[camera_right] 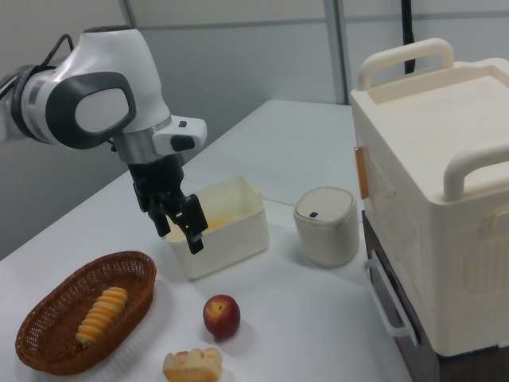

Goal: Put the yellow cube on the table
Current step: 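Move the open gripper from above the cabinet toward the pink plate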

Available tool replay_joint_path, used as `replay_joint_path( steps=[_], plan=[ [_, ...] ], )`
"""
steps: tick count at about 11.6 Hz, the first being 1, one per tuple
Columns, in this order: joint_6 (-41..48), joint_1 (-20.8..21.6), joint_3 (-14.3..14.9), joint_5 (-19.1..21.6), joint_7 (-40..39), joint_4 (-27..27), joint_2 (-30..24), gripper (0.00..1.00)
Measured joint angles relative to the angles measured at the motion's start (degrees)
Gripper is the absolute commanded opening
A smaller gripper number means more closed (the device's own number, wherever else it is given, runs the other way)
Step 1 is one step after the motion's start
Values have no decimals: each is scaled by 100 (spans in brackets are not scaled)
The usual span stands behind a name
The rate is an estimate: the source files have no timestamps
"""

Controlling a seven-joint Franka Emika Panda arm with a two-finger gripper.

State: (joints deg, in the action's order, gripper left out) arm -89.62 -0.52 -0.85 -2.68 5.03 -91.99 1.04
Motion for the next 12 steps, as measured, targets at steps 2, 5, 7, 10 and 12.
replay_joint_path(
  steps=[2, 5, 7, 10, 12],
  plan=[
    [0, -2, 0, 0, -3, 0, 10, 100],
    [-75, -2, 0, 0, -6, -1, 39, 100],
    [-195, 7, -2, 0, -47, -39, 74, 100],
    [-463, 60, -54, 0, -399, -287, 150, 100],
    [-554, 76, -55, 0, -495, -357, 165, 100]
  ],
)
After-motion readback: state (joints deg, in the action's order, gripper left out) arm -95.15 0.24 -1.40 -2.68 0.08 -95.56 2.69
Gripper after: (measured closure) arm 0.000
